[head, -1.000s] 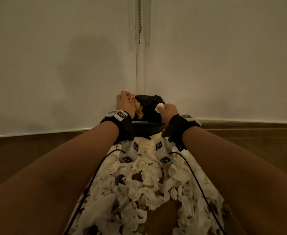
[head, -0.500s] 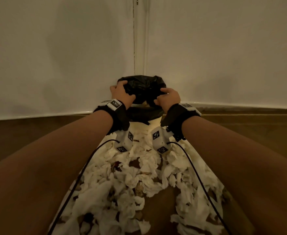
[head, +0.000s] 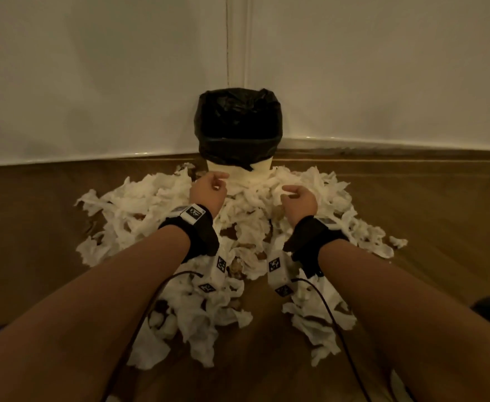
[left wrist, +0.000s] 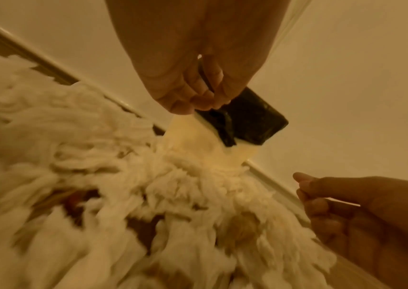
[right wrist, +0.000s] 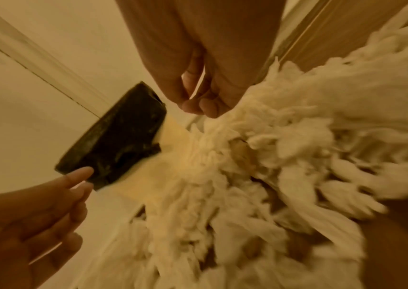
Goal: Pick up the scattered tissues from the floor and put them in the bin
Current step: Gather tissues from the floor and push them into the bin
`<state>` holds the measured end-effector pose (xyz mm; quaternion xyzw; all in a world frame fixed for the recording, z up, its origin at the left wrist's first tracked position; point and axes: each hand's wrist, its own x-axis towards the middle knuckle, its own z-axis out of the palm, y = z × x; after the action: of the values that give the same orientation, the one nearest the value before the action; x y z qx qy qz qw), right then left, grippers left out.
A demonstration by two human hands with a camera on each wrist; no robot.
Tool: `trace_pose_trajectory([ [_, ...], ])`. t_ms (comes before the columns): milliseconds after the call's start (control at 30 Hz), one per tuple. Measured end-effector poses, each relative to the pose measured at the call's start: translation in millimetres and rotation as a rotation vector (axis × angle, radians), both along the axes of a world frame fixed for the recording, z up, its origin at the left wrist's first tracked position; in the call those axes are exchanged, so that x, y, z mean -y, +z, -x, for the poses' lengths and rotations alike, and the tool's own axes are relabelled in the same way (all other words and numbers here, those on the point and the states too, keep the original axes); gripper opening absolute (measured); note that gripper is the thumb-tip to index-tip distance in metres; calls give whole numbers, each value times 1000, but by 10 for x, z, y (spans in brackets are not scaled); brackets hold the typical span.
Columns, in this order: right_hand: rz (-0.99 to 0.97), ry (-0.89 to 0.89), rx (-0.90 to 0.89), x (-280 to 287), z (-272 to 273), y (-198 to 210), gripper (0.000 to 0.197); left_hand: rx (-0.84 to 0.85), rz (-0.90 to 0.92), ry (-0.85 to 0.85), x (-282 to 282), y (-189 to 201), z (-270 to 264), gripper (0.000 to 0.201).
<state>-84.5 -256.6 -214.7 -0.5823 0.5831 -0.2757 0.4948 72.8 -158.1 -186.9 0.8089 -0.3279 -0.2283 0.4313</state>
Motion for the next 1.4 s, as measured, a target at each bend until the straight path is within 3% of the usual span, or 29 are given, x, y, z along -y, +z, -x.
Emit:
trace_pose_trajectory([
  [267,-127,84,-87,-543,280,-505,12,52,-215,-62,-479,-517,301,18],
  [467,-236,215,-123,-800,305,-699,15,142,-383,-259,-730,-766,403,18],
  [667,-11,549,-424,-834,235,-674,24,333,-529,-510,-796,-967,491,25],
  [833,323,964,-759,-823,174,-649,37,527,-612,-621,-787,-1096,598,37],
  [933,302,1075,-872,-826,158,-763,42,612,-697,-670,-775,-1141,642,41],
  [1100,263,1078,-889,-863,227,-920,51,630,-720,-714,-722,-1128,660,33],
  [1233,256,1012,-883,-830,209,-991,33,557,-683,-691,-690,-1112,617,29],
  [1400,105,766,-744,-792,262,-895,19,358,-566,-631,-702,-1106,525,24],
])
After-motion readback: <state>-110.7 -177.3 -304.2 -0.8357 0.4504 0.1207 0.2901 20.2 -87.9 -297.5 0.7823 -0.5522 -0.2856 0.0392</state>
